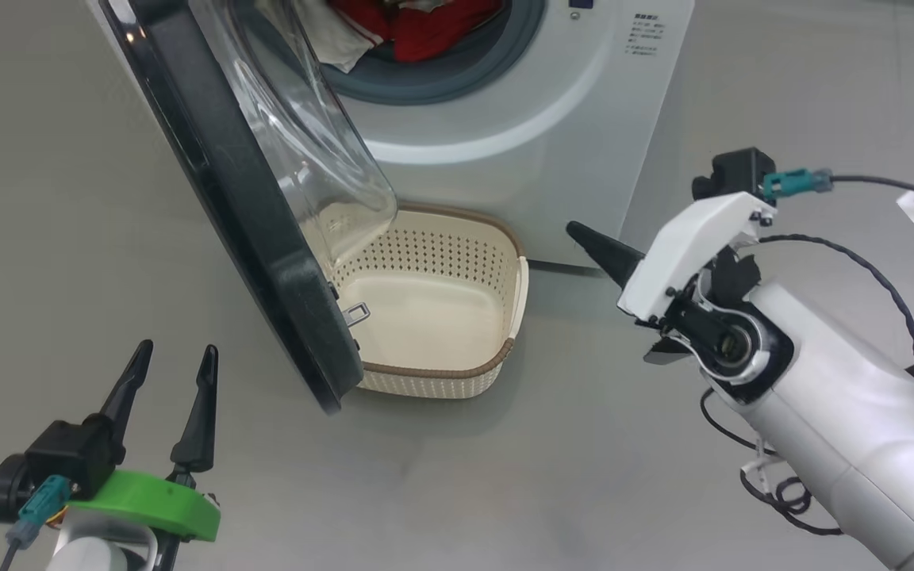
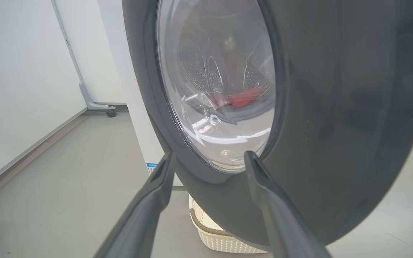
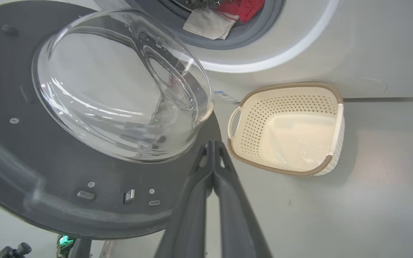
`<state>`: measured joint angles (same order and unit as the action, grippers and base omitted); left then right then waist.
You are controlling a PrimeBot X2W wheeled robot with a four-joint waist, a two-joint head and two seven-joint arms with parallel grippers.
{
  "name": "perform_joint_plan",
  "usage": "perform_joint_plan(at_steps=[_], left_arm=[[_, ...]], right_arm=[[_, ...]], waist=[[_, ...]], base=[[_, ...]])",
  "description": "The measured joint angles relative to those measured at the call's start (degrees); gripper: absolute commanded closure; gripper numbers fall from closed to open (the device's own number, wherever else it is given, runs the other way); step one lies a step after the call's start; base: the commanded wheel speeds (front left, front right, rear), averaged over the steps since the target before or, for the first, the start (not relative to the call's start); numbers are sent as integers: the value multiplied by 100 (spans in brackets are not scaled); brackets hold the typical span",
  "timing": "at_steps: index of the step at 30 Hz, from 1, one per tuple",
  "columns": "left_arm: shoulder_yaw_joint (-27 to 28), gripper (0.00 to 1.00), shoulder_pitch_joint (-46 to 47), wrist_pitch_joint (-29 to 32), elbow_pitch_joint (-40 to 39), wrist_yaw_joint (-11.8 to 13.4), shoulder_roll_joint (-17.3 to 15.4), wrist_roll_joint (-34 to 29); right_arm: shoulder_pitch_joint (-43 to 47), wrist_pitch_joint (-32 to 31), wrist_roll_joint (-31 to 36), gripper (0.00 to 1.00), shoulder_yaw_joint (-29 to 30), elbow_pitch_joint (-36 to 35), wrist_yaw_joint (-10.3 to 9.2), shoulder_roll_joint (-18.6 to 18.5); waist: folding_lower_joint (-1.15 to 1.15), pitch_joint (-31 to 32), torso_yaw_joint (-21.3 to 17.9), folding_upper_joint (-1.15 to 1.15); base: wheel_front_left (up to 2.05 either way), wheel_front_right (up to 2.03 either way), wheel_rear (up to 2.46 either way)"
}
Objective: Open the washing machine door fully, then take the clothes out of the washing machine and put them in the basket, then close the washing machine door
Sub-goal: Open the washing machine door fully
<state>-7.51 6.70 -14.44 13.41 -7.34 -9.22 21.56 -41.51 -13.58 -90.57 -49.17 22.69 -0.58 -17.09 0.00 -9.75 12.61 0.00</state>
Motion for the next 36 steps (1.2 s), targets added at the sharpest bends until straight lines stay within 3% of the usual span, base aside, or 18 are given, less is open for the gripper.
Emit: perform_joint_plan(at_steps=[10,19,29,36], left_arm=[[346,0,-442,0,45,0,-65,-131],[579,0,-691,0,-74,0,-35,-158],[558,0,-856,0,-162,0,66,-237],[557,0,-918,0,-218,0,127,-259]], right_arm=[[583,1762,1804,100,-464,-94,-31,-565],[1078,2924,2709,100,-582,-263,-510,-869],[1673,2875,3521,100,-389,-422,-623,-1024],[2096,2843,4140,100,775,-943,-665,-892]], waist=[[0,459,-449,0],[0,708,-899,0],[0,874,-1221,0],[0,915,-1284,0]], base=[[0,0,0],[0,0,0],[0,0,0],[0,0,0]])
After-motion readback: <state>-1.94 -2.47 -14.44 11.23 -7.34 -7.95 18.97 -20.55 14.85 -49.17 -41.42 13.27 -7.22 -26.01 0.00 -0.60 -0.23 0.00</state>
